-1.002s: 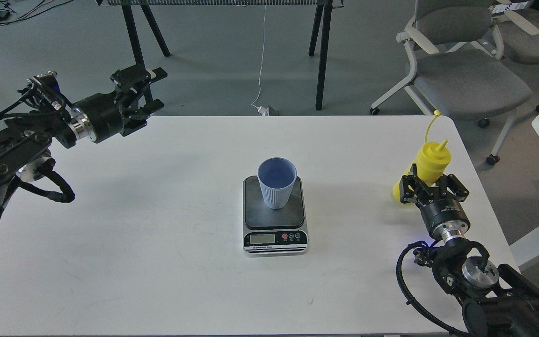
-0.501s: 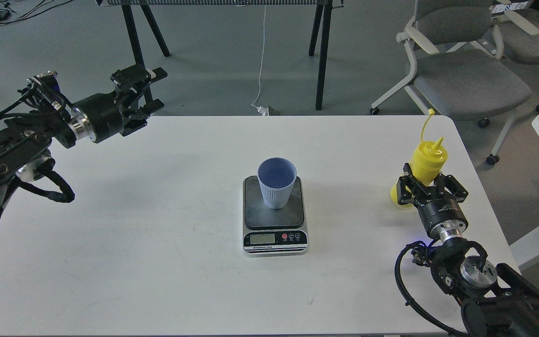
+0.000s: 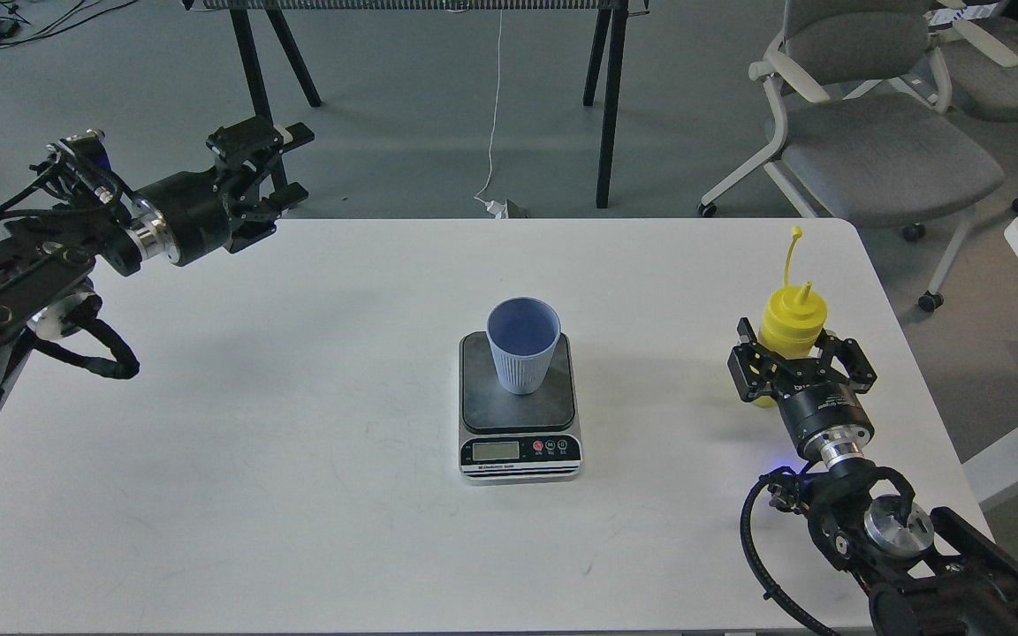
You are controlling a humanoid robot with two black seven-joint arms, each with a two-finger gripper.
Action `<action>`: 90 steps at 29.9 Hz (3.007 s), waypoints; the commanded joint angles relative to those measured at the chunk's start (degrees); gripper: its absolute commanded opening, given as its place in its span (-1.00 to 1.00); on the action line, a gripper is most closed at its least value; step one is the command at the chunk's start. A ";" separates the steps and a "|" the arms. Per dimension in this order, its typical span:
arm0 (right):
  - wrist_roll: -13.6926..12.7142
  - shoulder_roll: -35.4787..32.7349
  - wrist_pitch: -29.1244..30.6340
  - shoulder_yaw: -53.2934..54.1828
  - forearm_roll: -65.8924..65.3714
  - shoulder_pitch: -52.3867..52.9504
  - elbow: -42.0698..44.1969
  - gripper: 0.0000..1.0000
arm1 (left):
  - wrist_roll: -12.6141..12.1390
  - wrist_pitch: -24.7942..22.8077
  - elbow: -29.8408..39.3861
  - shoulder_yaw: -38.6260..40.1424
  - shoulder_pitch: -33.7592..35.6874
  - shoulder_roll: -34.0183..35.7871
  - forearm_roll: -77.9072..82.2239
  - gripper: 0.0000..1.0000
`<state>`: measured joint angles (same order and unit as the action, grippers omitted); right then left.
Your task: Pour seasoning into cup on scale with both arms
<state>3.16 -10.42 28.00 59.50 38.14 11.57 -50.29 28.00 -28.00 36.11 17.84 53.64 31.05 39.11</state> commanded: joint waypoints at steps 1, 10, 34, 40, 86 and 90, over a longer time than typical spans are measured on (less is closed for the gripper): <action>0.01 -0.13 0.00 0.35 0.00 -1.98 -1.39 0.77 | 0.00 0.00 0.01 0.00 -0.12 -0.03 0.00 0.79; 0.45 -2.32 0.00 0.97 0.18 -5.33 -3.41 0.77 | 0.00 0.00 -0.08 0.00 -0.38 0.06 0.09 0.79; 3.87 -11.98 0.00 1.84 -0.44 -20.96 -24.84 0.78 | 0.00 0.00 0.01 0.00 -0.12 -0.03 0.00 0.79; 4.40 -21.03 0.00 7.02 -0.44 -29.75 -36.88 0.79 | 0.00 0.00 0.10 0.09 0.32 -0.03 0.00 0.79; 4.40 -29.57 0.00 -18.19 -10.37 28.69 -8.42 0.97 | 0.00 0.00 3.97 6.14 4.99 3.14 -4.13 0.86; 4.40 -30.10 0.00 -18.19 -11.42 28.07 -8.42 0.97 | 0.00 0.00 3.88 7.99 3.93 4.72 -4.22 0.89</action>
<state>7.57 -40.02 28.00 41.31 27.34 40.12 -58.73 28.00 -28.00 40.04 24.48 58.27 34.73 34.98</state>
